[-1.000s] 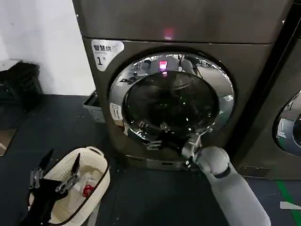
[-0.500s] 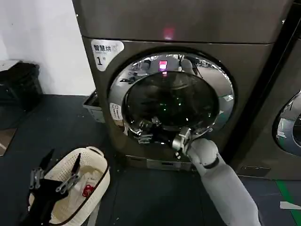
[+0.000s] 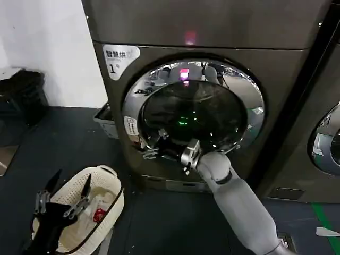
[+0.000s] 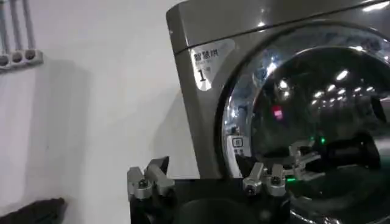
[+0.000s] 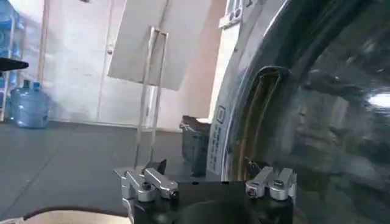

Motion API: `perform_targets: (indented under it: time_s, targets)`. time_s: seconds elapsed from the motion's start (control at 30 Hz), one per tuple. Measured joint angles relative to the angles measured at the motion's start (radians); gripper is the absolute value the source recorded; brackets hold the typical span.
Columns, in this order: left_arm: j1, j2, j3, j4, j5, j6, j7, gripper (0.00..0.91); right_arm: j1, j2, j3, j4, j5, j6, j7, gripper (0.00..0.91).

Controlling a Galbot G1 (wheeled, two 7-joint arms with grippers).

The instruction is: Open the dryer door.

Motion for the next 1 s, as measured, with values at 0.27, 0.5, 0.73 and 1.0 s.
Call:
perform_targets:
  time_s: [0.27,0.5,0.73,1.0]
  targets:
    - [-0.003,0.003,-0.007,0.008,-0.001,0.001,0.002,0.907,0.017,0.0,-0.012,-0.013,0.023,0.001,-0.037,0.907]
    - [-0.012,0.007,-0.02,0.014,0.0,0.025,0.013,0.907,0.021,-0.001,-0.01,-0.018,0.056,-0.017,-0.09,0.907]
    - [-0.037,0.027,-0.044,0.025,-0.014,0.089,0.012,0.907,0.019,-0.016,-0.008,-0.013,0.082,-0.025,-0.155,0.907]
    - [-0.085,0.065,-0.071,0.056,-0.025,0.131,-0.056,0.907,-0.004,-0.043,-0.003,0.014,0.102,-0.027,-0.242,0.907]
